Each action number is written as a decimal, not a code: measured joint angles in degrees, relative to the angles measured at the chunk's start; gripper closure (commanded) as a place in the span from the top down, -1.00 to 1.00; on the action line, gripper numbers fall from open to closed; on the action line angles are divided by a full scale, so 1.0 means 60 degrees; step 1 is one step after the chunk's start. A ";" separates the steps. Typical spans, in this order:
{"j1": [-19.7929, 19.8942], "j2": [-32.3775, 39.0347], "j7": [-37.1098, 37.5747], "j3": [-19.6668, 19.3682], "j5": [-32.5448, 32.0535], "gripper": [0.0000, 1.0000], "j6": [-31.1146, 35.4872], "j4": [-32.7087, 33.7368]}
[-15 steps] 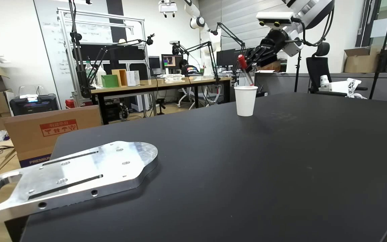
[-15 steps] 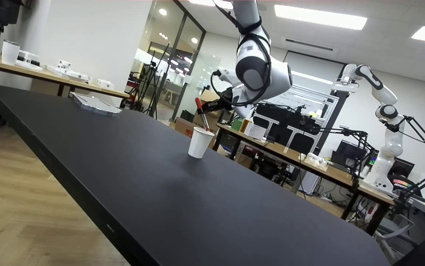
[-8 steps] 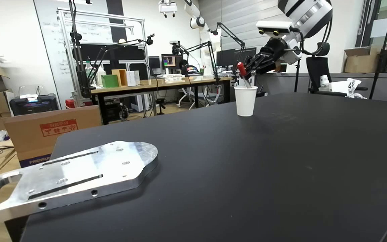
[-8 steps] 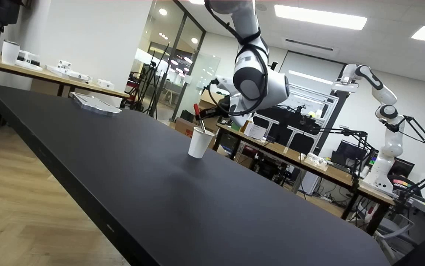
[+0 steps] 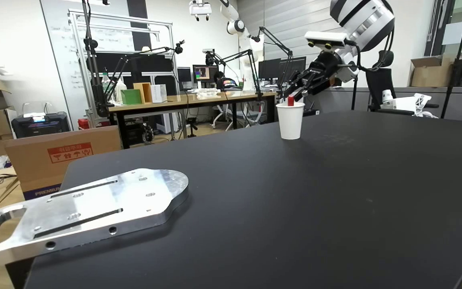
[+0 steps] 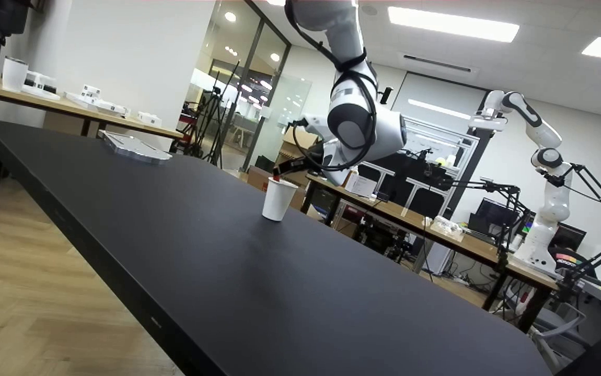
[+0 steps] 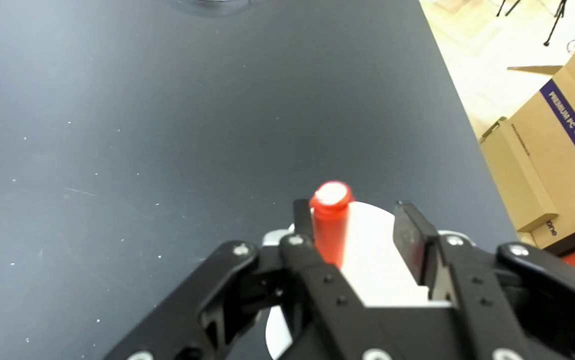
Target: Pick up the pen from the table and put it in the white cup. Pick up the pen from the white cup and put it on the table. Pick up the pen from the table and put it in the white cup.
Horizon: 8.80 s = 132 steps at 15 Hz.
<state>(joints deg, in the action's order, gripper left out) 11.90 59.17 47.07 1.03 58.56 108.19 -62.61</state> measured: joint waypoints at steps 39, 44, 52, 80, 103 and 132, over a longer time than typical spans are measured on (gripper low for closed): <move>-0.0083 0.0566 -0.0496 0.0175 -0.0002 -0.89 -0.0185 0.0637; -0.0008 0.0278 -0.0512 0.0200 0.0000 -0.89 -0.0385 0.0734; 0.0072 -0.0803 -0.0508 0.0261 0.0085 -0.89 -0.1048 0.0677; -0.4226 -0.6680 -0.5035 0.0840 -0.6844 -0.89 0.8130 -1.0920; -0.4608 -0.5931 -0.5304 0.0442 -0.8065 0.59 1.0455 -1.3043; -0.4437 -0.4160 -0.5034 -0.0033 -0.8080 -0.50 0.8822 -0.9674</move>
<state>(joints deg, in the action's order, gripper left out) -14.72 34.22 16.86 0.83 10.08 161.13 -120.65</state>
